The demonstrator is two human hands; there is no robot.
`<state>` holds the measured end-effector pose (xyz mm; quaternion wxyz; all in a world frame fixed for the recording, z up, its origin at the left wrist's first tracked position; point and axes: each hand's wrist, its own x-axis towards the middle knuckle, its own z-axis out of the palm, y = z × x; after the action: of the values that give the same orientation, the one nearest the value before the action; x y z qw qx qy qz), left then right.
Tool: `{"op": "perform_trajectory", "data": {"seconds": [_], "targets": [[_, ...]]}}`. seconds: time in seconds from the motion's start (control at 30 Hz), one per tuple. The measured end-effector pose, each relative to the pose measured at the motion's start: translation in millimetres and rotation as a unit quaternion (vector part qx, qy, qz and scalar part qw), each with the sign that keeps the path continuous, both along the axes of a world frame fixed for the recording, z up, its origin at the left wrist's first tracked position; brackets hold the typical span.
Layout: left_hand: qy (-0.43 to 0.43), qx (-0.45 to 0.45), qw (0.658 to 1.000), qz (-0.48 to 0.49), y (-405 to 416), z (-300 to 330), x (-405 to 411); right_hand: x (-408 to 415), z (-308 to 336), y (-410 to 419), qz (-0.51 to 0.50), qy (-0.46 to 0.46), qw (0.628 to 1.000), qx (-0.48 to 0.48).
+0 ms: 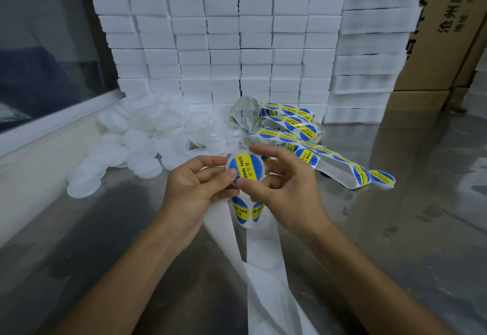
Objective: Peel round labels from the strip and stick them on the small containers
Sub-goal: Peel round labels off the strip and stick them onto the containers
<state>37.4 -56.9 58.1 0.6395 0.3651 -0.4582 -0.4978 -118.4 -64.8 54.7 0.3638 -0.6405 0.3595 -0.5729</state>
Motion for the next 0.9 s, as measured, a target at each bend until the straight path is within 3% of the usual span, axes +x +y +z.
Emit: {"op": "perform_trajectory", "data": {"seconds": [0.2, 0.43, 0.67, 0.83, 0.9], "targets": [[-0.01, -0.008, 0.999, -0.035, 0.6, -1.1, -2.8, -3.4, -1.3, -6.8, -0.001, -0.077, 0.997, 0.026], [0.017, -0.003, 1.0, -0.002, -2.4, -1.9, 2.2, -1.3, -2.3, -1.9, 0.021, -0.013, 1.0, -0.009], [0.007, 0.002, 1.0, -0.008, -0.3, -1.9, -6.9, -7.7, -1.9, -8.4, -0.006, -0.056, 0.998, -0.003], [0.029, 0.002, 0.999, 0.014, -0.5, -1.0, -5.2, -2.5, -13.8, -5.9, -0.082, 0.102, 0.985, -0.111], [0.02, 0.005, 1.0, 0.012, -0.5, -0.7, -4.9, -2.7, -15.0, -7.1, -0.104, 0.125, 0.975, -0.152]]}}
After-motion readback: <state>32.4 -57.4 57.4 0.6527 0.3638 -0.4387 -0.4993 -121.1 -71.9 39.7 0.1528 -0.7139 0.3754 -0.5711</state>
